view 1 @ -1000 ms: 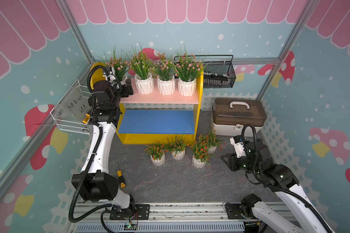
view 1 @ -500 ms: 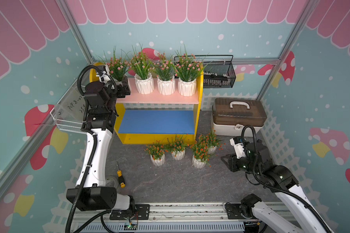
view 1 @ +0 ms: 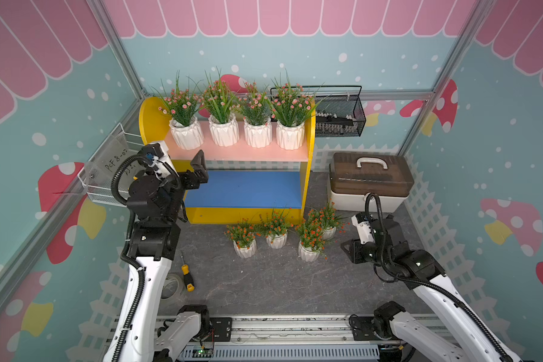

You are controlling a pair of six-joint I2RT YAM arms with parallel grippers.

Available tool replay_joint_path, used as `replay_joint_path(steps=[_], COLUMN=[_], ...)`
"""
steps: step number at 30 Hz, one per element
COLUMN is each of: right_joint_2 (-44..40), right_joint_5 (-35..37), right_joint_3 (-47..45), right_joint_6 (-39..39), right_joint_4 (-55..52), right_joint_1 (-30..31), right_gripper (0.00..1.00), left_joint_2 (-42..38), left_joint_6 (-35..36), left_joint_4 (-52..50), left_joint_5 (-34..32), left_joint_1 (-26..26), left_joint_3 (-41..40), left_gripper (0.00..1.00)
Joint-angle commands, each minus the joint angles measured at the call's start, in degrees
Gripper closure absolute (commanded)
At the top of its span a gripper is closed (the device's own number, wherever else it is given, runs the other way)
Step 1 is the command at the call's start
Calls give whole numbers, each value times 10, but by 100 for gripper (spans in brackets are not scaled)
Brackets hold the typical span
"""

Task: Place the baby's breath potted plants on the rack by color
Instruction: Pick up the baby's breath potted plant from the center of the board.

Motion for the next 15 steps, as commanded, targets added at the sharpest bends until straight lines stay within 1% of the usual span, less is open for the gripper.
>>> replay_joint_path(steps=[1, 6, 9, 11, 15], right_joint_2=[1, -1, 3, 3, 13], right_joint_5=[-5, -11, -5, 8, 2], right_joint_3=[-19, -57, -81, -94, -123], right_joint_6=[-6, 11, 22, 28, 45], right_joint_4=[32, 60, 76, 83, 118], right_joint_1=[-7, -9, -9, -9, -9], right_gripper=[68, 68, 68, 68, 68], left_joint_2=[-37, -71, -76, -73, -59], left_joint_6=[-11, -18, -29, -27, -13], left_joint_4=[19, 11, 15, 23, 30], left_joint_5=[-16, -23, -22, -22, -74], left_joint_1=[-44, -108, -157, -203, -310], left_joint_3=[-34, -95, -134, -156, -191], left_gripper=[1, 1, 1, 1, 1])
